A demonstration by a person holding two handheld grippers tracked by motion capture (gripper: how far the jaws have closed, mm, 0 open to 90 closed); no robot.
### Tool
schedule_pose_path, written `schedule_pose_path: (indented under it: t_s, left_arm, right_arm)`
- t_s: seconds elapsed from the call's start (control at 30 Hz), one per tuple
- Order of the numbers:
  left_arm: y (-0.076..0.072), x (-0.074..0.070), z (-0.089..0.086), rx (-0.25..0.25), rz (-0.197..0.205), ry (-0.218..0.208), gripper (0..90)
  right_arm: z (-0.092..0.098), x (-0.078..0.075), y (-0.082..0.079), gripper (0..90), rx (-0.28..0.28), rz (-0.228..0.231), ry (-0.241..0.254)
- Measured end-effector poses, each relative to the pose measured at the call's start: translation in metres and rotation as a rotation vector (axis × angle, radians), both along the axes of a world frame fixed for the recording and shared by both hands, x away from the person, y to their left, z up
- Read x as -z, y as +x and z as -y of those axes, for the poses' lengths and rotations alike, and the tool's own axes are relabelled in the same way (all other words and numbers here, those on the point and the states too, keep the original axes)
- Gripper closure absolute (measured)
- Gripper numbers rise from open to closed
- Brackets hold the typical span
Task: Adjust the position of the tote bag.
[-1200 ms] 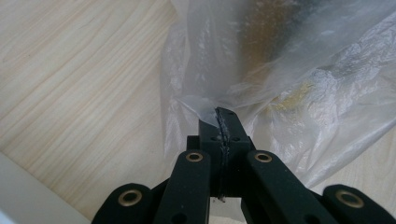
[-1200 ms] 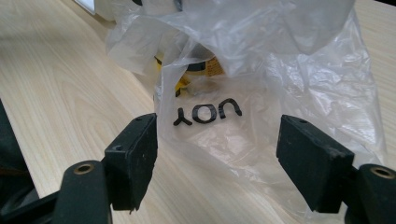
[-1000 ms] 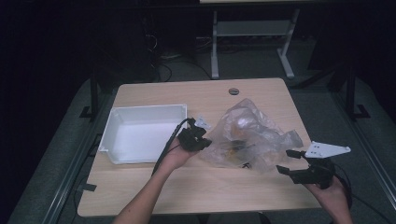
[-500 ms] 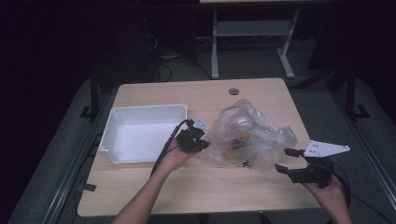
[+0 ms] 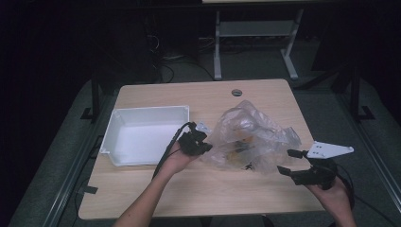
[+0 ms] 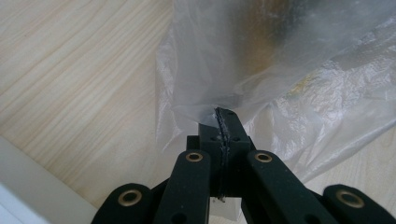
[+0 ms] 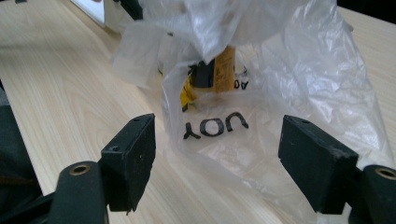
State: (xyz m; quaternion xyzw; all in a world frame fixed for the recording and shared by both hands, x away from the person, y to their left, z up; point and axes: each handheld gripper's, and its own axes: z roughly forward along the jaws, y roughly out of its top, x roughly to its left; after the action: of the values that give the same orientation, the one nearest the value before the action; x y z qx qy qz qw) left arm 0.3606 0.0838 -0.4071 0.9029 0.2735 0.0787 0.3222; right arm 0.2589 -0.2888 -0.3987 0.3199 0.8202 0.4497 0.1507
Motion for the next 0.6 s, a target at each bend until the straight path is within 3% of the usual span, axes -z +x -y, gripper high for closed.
schedule_pose_path:
  t_s: [0.37,0.6]
  left_arm:
    - [0.000,0.000,0.000,0.001,0.001,-0.004,87.6]
    - [-0.001,-0.001,0.000,0.007,0.002,0.000,87.6]
  right_arm:
    - [-0.006,-0.013,0.002,26.7,-0.017,0.024,0.030]
    - [-0.013,-0.007,0.003,32.2,-0.066,0.006,0.018]
